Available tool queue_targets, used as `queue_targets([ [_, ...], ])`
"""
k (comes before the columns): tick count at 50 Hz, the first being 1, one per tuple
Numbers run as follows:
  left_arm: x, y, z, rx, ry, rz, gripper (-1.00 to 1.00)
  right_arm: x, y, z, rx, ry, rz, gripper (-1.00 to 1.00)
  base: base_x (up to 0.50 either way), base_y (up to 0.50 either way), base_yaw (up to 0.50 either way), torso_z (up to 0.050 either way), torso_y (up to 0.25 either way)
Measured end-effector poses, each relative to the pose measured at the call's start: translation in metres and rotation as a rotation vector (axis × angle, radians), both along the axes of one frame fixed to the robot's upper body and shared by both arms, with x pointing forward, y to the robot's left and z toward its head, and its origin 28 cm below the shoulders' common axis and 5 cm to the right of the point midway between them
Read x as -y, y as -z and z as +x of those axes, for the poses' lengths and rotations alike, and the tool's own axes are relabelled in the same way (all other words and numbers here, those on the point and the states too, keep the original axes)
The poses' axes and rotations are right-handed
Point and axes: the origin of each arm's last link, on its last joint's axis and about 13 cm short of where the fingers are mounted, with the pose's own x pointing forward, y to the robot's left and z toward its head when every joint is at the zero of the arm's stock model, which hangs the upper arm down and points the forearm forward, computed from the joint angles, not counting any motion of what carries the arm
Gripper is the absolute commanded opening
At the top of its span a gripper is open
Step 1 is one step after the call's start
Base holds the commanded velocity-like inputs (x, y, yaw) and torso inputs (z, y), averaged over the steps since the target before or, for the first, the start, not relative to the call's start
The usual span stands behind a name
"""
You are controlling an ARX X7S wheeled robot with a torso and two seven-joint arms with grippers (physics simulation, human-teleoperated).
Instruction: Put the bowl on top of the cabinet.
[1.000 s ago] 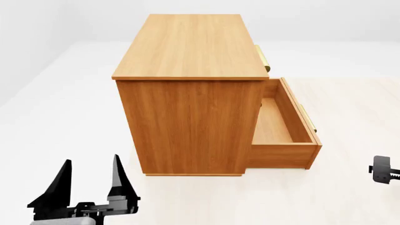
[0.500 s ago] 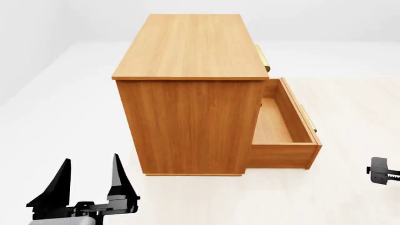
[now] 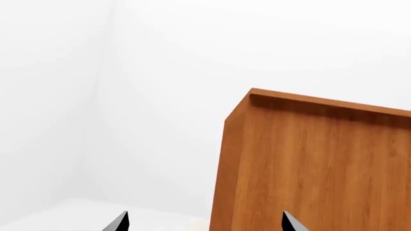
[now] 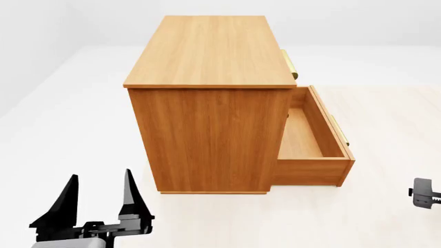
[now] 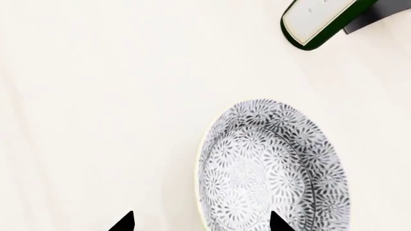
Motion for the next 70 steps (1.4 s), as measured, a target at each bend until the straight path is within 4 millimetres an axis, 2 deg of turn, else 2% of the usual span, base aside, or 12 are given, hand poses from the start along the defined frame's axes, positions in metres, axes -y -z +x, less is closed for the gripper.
queue_targets([
  [28,0.000,0.002,0.001,-0.007,-0.004,-0.002,1.00,-0.001,0.009,0.003,-0.062,-0.008,0.063,1.00,0.00,0.00,0.00,0.000,0.000],
  [50,0.002,0.003,0.004,-0.011,-0.002,-0.001,1.00,-0.001,0.006,0.001,-0.079,-0.005,0.070,1.00,0.00,0.00,0.00,0.000,0.000],
  [51,0.002,0.003,0.004,-0.011,-0.003,-0.001,1.00,-0.001,0.007,0.001,-0.081,-0.006,0.069,-1.00,0.00,0.00,0.00,0.000,0.000],
  [70,0.002,0.003,0.006,-0.020,-0.003,-0.001,1.00,0.000,0.012,0.001,-0.106,-0.042,0.043,-1.00,0.00,0.00,0.00,0.000,0.000],
])
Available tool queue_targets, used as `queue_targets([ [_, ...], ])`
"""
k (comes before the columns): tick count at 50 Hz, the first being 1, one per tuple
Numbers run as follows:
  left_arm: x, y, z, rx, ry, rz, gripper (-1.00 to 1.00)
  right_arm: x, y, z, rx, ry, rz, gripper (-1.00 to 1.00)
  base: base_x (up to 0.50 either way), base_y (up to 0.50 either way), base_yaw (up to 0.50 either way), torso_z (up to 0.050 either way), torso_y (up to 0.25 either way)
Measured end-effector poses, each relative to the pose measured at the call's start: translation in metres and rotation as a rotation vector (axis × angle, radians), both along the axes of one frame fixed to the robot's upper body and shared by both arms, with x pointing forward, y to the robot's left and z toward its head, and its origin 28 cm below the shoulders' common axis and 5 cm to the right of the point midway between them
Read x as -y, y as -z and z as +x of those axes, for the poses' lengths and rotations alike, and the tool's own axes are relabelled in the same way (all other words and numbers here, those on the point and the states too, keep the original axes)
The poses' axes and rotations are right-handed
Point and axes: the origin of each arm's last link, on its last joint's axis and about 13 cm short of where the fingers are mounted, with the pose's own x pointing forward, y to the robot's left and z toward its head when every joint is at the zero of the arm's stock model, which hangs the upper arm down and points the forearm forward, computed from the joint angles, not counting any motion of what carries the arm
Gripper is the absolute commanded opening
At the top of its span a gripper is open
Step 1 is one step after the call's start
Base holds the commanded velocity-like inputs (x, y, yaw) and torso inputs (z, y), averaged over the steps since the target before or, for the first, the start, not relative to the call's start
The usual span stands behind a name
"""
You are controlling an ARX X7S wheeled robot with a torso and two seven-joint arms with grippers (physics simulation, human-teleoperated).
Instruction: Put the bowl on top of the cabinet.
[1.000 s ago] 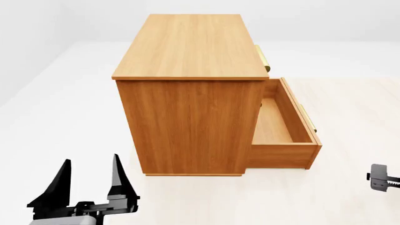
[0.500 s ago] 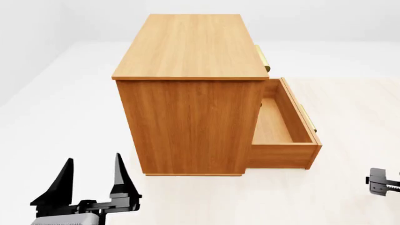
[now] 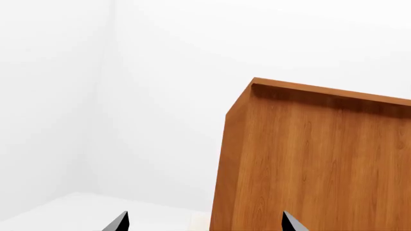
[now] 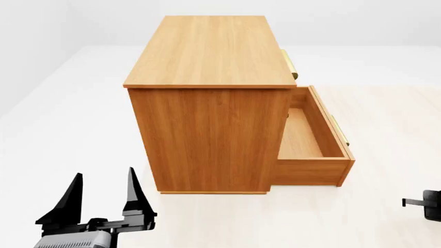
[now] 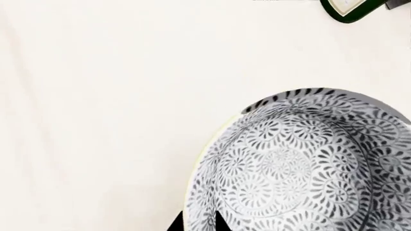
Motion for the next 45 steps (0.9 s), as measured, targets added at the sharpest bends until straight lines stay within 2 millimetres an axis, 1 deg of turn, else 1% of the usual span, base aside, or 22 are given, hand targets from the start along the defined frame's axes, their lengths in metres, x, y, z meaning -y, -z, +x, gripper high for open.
queue_targets([
  [10,0.000,0.000,0.000,-0.004,0.002,0.001,1.00,0.001,0.000,-0.001,0.008,-0.011,-0.020,-1.00,0.00,0.00,0.00,0.000,0.000],
  [17,0.000,0.001,-0.001,-0.005,0.004,0.002,1.00,-0.002,-0.009,-0.002,0.057,-0.022,-0.051,-1.00,0.00,0.00,0.00,0.000,0.000],
  [27,0.000,0.001,-0.002,-0.005,0.007,0.004,1.00,-0.014,-0.036,-0.003,0.169,-0.070,-0.086,-1.00,0.00,0.00,0.00,0.000,0.000],
  [36,0.000,0.002,-0.002,-0.006,0.009,0.004,1.00,-0.025,-0.063,-0.010,0.250,-0.116,-0.145,-1.00,0.00,0.00,0.00,0.000,0.000],
  [45,0.000,0.002,-0.002,-0.008,0.009,0.001,1.00,-0.036,-0.084,-0.016,0.318,-0.173,-0.208,-1.00,0.00,0.00,0.00,0.000,0.000],
])
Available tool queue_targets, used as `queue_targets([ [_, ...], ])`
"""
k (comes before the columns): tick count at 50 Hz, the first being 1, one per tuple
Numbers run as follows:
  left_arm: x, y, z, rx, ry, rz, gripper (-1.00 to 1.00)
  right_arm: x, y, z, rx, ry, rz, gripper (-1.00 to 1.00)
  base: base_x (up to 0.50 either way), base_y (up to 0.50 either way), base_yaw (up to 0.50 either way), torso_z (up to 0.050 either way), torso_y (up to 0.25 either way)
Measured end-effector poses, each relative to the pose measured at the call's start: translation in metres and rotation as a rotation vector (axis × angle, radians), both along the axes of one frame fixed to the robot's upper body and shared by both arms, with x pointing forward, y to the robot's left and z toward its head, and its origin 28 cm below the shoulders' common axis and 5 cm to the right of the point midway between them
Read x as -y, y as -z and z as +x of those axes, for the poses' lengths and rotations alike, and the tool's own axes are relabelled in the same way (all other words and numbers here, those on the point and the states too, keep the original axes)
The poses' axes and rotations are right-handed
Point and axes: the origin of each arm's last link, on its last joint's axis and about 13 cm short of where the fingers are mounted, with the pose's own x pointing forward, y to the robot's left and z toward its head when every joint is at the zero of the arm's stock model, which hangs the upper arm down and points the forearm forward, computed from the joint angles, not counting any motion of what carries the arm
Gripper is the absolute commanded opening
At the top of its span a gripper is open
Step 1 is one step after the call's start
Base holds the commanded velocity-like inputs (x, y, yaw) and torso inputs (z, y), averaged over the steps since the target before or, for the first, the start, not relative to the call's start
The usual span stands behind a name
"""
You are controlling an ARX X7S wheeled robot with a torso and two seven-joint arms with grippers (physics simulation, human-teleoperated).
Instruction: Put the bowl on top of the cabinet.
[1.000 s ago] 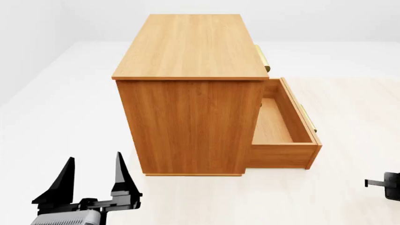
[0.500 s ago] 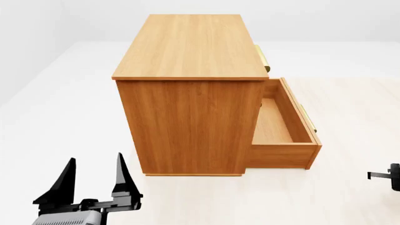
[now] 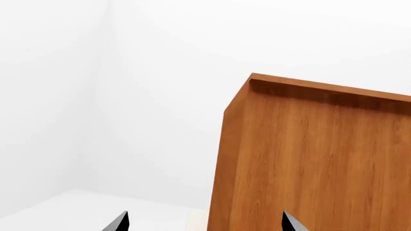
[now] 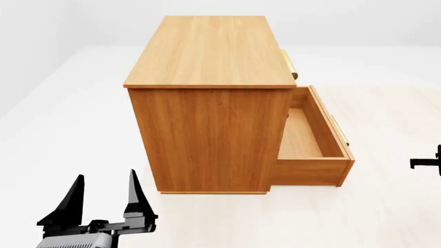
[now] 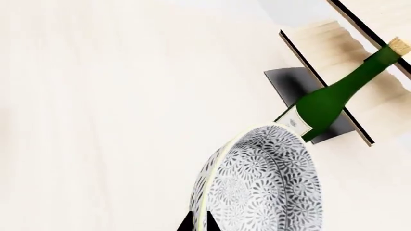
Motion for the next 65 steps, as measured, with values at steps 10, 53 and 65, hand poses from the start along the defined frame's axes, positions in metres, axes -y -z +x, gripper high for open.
queue_targets([
  [10,0.000,0.000,0.001,-0.003,-0.001,-0.003,1.00,-0.013,-0.017,-0.006,0.071,-0.076,-0.056,-1.00,0.00,0.00,0.00,0.000,0.000],
  [53,-0.001,0.000,0.003,-0.013,0.006,-0.001,1.00,-0.047,-0.035,-0.021,0.221,-0.486,-0.475,-1.00,0.00,0.00,0.00,0.000,0.000],
  [65,-0.002,0.000,0.004,-0.018,0.005,-0.001,1.00,-0.060,-0.036,-0.021,0.296,-0.615,-0.589,-1.00,0.00,0.00,0.00,0.000,0.001],
])
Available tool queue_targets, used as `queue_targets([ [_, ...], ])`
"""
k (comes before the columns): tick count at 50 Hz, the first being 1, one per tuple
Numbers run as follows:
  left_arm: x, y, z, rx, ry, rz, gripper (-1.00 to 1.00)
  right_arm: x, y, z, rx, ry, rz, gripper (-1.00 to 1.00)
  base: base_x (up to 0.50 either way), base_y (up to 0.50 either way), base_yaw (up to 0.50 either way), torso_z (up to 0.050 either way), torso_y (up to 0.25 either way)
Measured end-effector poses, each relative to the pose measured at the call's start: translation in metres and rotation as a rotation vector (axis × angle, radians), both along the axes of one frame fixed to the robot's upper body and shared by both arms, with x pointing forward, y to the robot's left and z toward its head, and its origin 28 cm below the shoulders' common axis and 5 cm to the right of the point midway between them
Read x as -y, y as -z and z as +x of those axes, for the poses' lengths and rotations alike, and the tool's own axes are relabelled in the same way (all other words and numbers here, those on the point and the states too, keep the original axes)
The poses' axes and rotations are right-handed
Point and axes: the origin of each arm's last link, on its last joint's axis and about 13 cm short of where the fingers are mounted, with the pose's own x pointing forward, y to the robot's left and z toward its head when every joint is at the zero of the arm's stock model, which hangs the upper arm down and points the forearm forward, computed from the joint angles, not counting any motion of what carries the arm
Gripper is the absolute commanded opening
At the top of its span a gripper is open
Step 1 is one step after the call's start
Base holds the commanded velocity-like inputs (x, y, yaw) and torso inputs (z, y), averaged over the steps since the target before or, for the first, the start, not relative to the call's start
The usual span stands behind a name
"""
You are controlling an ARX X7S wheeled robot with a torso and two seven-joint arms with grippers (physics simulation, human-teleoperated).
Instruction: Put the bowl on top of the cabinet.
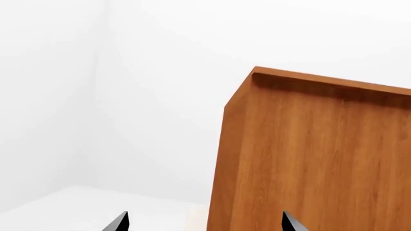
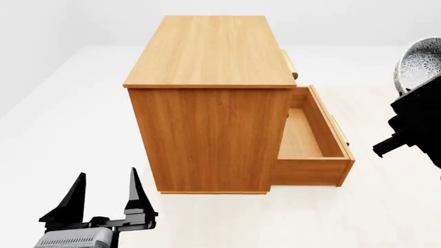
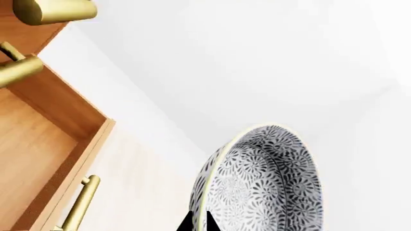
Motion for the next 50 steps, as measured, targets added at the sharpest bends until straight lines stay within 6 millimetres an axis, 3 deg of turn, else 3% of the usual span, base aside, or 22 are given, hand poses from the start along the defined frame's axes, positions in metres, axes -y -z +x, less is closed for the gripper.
queue_targets([
  [21,-0.001,-0.002,0.004,-0.009,0.000,0.001,1.00,-0.015,-0.007,-0.010,0.086,-0.152,-0.079,-1.00,0.00,0.00,0.00,0.000,0.000],
  [50,-0.004,-0.009,0.008,-0.004,0.004,0.004,1.00,-0.025,-0.047,-0.017,0.006,-0.135,-0.219,-1.00,0.00,0.00,0.00,0.000,0.000],
])
